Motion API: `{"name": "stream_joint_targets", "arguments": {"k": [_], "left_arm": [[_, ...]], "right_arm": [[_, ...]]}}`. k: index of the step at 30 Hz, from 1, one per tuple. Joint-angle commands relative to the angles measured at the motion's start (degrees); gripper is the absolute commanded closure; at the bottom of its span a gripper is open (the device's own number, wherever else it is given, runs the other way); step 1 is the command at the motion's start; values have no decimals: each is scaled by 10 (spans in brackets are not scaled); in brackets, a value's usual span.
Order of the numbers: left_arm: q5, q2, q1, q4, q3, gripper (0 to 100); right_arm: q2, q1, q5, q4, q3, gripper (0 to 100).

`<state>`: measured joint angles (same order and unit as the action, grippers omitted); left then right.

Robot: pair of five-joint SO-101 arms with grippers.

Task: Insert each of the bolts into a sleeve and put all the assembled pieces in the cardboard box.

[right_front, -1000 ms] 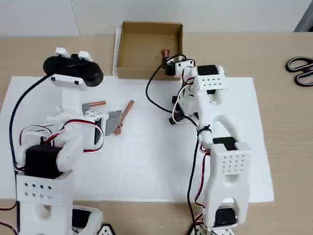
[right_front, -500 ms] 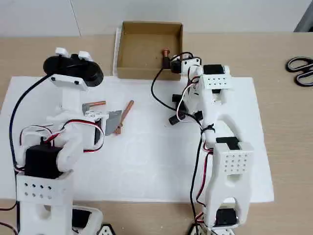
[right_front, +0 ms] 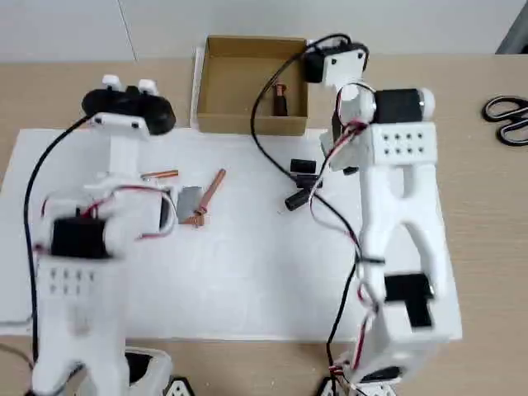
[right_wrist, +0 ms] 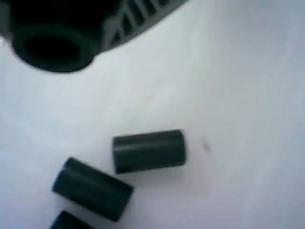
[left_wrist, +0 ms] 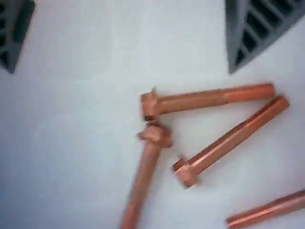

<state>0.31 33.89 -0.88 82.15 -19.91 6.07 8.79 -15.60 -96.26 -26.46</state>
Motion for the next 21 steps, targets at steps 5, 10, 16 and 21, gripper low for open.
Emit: {"name": "stream_joint_targets", "arguments": {"k": [5, 10, 16, 21], "left_arm": [[-20, -228, -60, -71, 122, 777], [116, -370, -60, -62, 219, 797], [414, -467, -60, -62, 292, 797], [447, -496, -67, -101, 295, 798]], "right_arm": [[-140, 8, 11, 0, 83, 995], [-151, 8, 13, 0, 104, 995], [-150, 10, 23, 0, 105, 995], [-149, 10, 29, 0, 105, 995]]}}
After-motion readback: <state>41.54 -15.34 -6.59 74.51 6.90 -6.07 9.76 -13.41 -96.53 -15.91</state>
